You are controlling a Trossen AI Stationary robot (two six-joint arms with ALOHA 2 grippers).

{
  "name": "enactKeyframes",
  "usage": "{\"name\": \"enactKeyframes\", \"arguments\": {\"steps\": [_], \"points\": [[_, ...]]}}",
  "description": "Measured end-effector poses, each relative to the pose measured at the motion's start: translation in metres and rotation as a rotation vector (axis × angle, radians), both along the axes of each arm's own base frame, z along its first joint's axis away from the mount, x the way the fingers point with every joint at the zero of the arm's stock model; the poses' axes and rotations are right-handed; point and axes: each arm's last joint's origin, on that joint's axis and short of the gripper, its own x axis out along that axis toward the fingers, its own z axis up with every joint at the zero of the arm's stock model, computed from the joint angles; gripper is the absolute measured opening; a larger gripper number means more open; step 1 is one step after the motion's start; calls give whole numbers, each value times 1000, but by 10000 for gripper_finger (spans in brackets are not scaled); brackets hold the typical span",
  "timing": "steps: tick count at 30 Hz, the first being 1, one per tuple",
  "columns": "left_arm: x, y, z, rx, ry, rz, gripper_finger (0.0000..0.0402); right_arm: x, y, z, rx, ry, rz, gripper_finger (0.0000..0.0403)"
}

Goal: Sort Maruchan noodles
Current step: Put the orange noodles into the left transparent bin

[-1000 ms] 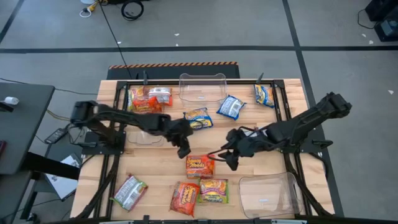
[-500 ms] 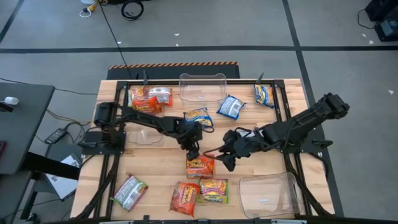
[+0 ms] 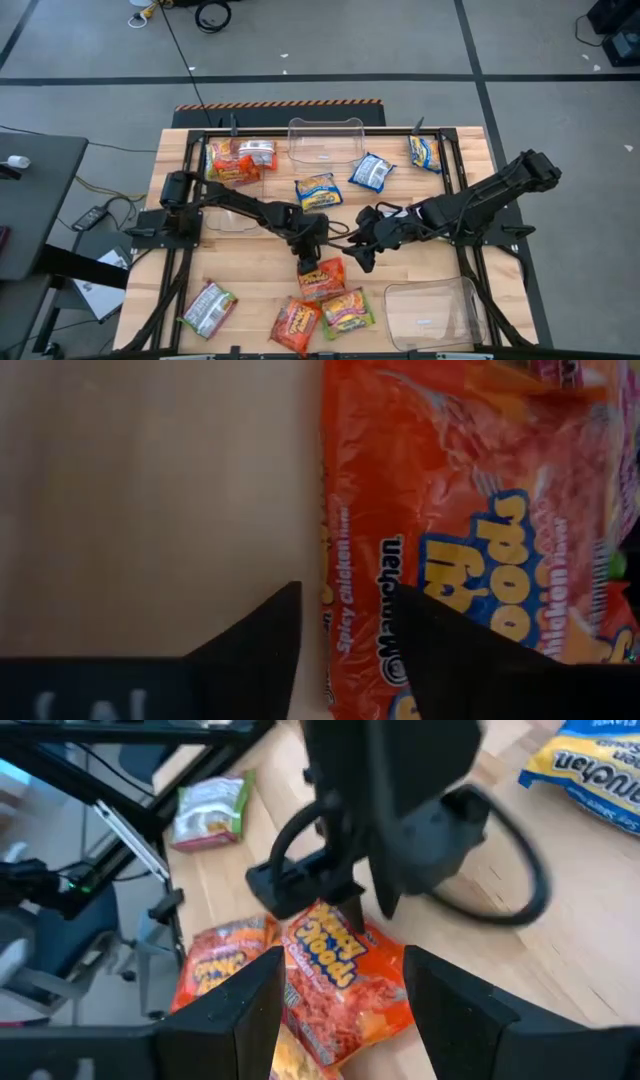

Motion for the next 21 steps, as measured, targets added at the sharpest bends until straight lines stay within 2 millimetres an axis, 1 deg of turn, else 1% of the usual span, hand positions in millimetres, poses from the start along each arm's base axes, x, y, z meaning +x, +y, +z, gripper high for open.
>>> {"name": "enactKeyframes", "arguments": {"steps": [4,8,9,12,16,18,21], "points": [[-1,-2,-1,30,4,11,99,-1,-1,2,5,-4,-8,208],[-2,4,1,38,20,30,21,-2,-1,2,7,-3,-9,203],[-3,6,3,38,24,35,12,-2,-1,3,9,-3,-10,202],[-10,13,17,50,30,36,7,-3,0,3,13,-7,-8,197],[-21,20,46,65,4,31,7,-4,1,4,18,-6,1,194],[-24,20,57,52,-22,45,17,-4,1,4,19,-8,1,194],[-23,16,61,28,-44,47,47,-3,1,4,21,-12,1,194]]}}
